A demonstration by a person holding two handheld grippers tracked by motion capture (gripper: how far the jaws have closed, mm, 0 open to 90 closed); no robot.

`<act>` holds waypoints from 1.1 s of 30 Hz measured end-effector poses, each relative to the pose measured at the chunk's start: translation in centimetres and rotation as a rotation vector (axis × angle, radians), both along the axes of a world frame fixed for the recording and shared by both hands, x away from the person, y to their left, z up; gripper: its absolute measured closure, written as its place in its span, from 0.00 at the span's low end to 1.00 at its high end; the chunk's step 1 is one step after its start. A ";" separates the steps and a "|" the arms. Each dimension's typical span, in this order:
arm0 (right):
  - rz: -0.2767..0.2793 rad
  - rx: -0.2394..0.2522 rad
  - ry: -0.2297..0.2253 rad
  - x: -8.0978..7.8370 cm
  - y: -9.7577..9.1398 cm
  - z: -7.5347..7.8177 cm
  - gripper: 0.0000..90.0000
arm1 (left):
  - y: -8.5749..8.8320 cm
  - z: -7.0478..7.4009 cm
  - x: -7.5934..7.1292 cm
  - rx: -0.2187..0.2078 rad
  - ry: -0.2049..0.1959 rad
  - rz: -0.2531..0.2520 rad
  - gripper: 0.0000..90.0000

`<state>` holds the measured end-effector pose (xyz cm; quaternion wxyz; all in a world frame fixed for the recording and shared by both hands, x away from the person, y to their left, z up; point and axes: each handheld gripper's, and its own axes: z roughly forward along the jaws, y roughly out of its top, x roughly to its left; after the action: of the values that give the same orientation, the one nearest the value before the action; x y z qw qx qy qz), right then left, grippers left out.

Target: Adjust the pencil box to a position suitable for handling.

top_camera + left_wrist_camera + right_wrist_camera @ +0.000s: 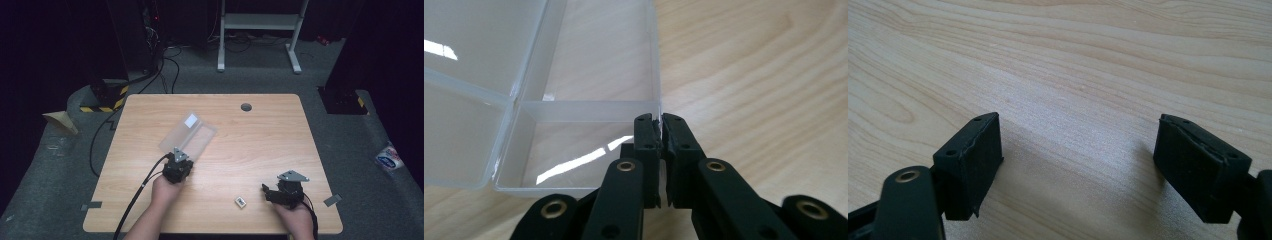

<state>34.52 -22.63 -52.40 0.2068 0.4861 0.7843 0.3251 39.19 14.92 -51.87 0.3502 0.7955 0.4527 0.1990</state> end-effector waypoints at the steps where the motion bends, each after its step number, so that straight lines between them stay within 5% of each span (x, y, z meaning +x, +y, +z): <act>1: 0.000 0.000 0.000 0.0 0.0 0.0 0.21 | -0.2 0.0 -0.3 0.001 0.001 -0.013 0.95; 23: -0.001 0.001 -0.001 0.0 0.0 0.0 0.21 | -1.2 -0.1 -4.6 0.023 -0.034 -0.201 0.92; 27: -0.003 0.002 0.000 0.0 0.0 0.0 0.21 | -0.6 -0.1 -5.1 0.035 -0.062 -0.181 0.79; 32: -0.006 0.000 -0.002 0.0 0.1 0.0 0.22 | 0.4 -0.2 -6.0 -0.004 -0.117 -0.125 0.63; 33: -0.008 0.001 -0.002 0.0 0.1 0.0 0.22 | 1.1 -0.2 -6.7 -0.046 -0.146 -0.091 0.59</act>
<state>34.51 -22.57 -52.40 0.2086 0.4891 0.7821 0.3249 32.48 16.04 -52.03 0.4091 0.7904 0.3936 0.2301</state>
